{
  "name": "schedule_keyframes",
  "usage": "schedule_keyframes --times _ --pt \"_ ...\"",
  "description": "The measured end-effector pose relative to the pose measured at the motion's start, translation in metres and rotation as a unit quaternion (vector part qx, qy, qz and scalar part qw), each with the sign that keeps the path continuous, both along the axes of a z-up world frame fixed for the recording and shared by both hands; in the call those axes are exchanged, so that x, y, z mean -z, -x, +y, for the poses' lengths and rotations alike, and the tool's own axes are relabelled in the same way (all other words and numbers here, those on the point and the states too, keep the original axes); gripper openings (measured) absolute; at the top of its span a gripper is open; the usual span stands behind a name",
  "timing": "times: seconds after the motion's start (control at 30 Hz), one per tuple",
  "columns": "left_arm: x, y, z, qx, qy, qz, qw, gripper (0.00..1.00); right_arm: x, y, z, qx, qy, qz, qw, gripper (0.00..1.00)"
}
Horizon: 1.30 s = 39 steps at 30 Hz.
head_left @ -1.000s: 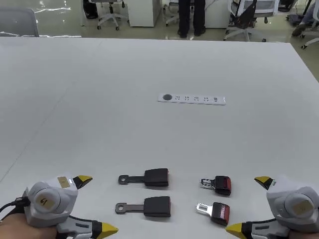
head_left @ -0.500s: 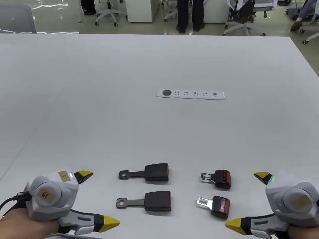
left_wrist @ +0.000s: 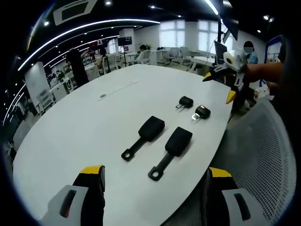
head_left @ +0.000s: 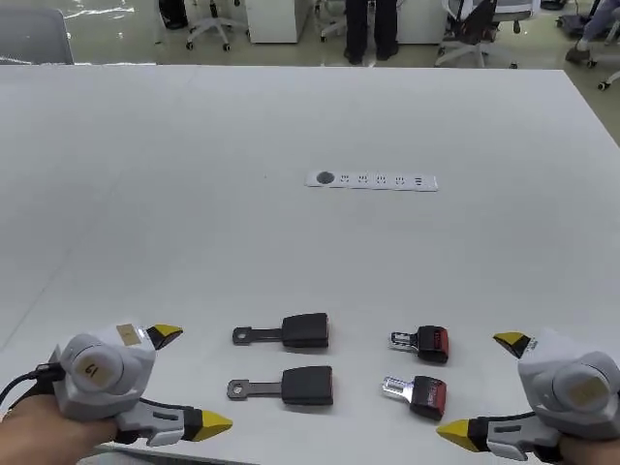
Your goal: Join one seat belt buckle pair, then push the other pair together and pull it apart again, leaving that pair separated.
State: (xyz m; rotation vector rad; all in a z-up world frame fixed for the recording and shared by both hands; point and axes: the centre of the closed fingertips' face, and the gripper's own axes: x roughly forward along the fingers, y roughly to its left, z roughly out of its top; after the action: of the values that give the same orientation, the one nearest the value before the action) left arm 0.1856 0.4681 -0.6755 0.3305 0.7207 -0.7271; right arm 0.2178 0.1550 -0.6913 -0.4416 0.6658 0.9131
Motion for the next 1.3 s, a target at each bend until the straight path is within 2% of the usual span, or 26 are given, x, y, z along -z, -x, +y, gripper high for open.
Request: schedule_keyframes --times 0.2,0.33,0.37,0.43,0.63,0.87,1.3 --pt "0.001 0.002 0.001 -0.012 0.008 0.008 0.9999 0.89 -0.002 0.001 0.003 -0.002 0.003 0.002 1.0 0.94" --pt "0.004 0.006 0.0 -0.006 -0.001 0.013 0.9999 0.88 -0.003 -0.001 0.003 0.004 0.004 0.01 0.9999 0.92" --pt "0.005 0.007 0.0 0.005 -0.006 0.012 0.9999 0.87 -0.002 -0.002 0.004 0.004 0.003 0.012 0.9999 0.92" --pt "0.007 0.01 -0.001 0.011 -0.008 0.021 0.9997 0.86 -0.002 -0.002 0.004 0.002 0.007 0.009 0.9999 0.92" --pt "0.005 0.007 0.003 0.001 -0.008 0.018 0.9998 0.87 -0.003 -0.007 0.0 0.011 0.008 0.012 0.9998 0.93" --pt "0.013 0.007 0.006 -0.002 -0.011 0.026 0.9996 0.87 -0.002 -0.01 -0.002 0.005 0.009 0.008 0.9999 0.9" --pt "0.016 -0.002 -0.006 0.011 -0.01 0.035 0.9993 0.85 0.003 -0.012 -0.004 -0.005 0.009 0.007 0.9999 0.84"
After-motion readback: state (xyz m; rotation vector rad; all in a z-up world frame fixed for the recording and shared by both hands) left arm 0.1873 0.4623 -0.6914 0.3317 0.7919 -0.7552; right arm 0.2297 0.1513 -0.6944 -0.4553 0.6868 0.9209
